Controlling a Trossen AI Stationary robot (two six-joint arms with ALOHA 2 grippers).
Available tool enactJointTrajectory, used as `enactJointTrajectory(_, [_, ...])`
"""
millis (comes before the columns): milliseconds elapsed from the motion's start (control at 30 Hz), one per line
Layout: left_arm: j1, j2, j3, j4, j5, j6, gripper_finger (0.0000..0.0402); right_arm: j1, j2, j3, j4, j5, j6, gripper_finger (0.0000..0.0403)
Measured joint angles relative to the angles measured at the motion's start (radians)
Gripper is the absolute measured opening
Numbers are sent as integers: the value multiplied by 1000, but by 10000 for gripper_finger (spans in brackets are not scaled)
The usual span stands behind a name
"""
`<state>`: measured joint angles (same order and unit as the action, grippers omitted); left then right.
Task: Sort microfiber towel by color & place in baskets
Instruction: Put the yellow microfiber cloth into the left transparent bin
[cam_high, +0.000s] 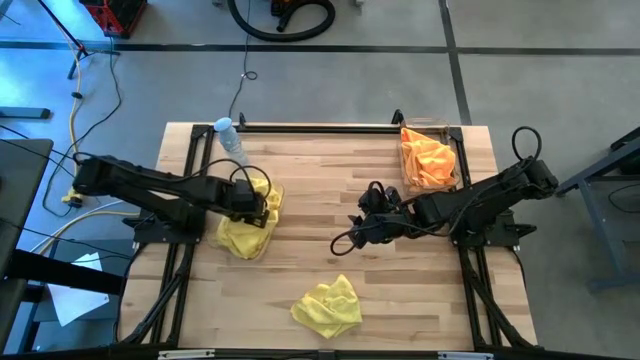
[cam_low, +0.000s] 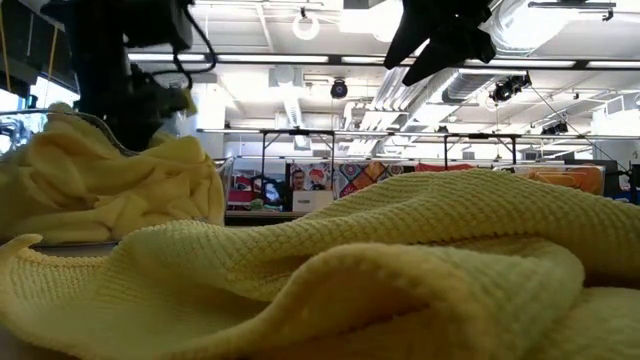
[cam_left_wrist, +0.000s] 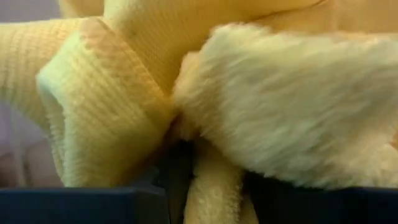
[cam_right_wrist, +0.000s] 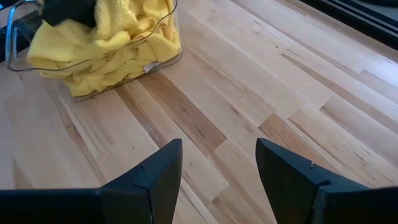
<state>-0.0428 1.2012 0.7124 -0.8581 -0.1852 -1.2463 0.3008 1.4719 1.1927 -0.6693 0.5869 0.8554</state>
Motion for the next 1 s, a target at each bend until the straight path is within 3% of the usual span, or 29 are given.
enactJointTrajectory(433, [-79,-10,247,-284,-92,-42,131,1,0,0,0,-29,-3,200])
enactJointTrajectory(667, [-226,-11,360,-316,-178,-118,131,41,0,0,-12,-114,11,200])
enactJointTrajectory(767, [-315,6,402,-264,-220,-133,131,85,0,0,-52,-116,55,200])
enactJointTrajectory(1000, [-465,143,448,57,-265,169,131,193,0,0,-167,-109,161,200])
